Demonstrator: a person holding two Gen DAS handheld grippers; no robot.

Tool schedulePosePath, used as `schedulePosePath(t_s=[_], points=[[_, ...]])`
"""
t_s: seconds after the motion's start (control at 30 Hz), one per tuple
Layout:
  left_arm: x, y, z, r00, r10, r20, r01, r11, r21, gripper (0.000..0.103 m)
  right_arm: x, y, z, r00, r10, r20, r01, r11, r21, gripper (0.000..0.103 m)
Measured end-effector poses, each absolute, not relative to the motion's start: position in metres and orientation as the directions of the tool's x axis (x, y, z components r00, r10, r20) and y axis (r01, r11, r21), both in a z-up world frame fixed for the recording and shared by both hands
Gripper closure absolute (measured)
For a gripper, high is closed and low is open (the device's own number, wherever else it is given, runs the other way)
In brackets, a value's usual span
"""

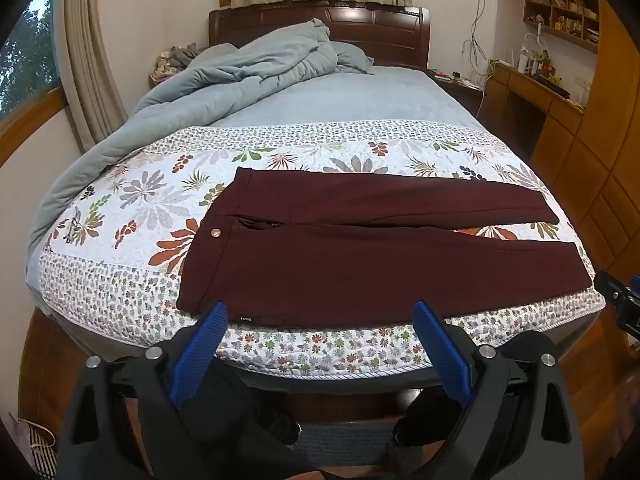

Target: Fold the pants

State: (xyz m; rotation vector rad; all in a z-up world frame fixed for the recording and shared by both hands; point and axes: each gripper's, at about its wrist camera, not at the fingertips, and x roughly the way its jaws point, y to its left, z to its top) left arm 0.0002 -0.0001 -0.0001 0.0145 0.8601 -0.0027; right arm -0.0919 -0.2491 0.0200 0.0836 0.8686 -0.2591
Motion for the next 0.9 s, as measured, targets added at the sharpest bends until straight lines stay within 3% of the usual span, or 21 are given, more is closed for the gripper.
schedulePosePath(t_s=[0.9], points=[[-0.003, 0.0, 0.006, 0.659, -0.007, -0.752, 0.011, 1.0, 0.0, 0.009, -0.095, -0.245, 0.026, 0.629, -0.196, -0.752, 0.257, 0.966, -0.037, 0.002]])
